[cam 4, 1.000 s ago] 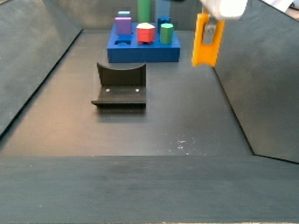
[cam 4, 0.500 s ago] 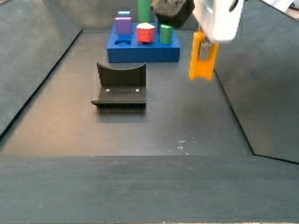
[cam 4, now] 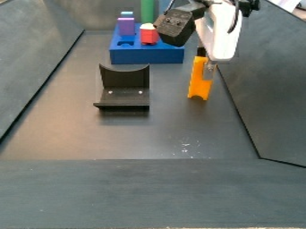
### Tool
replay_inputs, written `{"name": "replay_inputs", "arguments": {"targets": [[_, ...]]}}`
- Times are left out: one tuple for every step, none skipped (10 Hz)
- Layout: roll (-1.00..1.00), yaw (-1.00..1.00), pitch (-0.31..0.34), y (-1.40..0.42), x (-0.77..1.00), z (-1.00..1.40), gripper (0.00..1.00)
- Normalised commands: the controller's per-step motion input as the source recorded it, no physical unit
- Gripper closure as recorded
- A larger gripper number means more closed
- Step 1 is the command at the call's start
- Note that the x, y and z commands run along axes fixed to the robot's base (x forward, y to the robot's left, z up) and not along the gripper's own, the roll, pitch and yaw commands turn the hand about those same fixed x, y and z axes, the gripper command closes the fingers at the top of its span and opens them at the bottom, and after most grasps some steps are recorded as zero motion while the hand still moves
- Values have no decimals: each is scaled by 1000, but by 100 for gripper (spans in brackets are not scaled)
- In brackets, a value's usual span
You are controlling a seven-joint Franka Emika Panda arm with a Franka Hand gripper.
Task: Pick up the arch object. Move up. Rotate the arch object. Move to above the board. Insert the arch object.
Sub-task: Rotate the arch object.
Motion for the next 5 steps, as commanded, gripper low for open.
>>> {"name": "replay_inputs", "arguments": {"targets": [[-119,2,12,0,0,956,0],[-118,1,23,1,-3,933,0],[-110,-2,36,7,-18,826,0],[-100,-6,39,11,-21,710,0],[-88,-11,39,14,-21,577,0]]}}
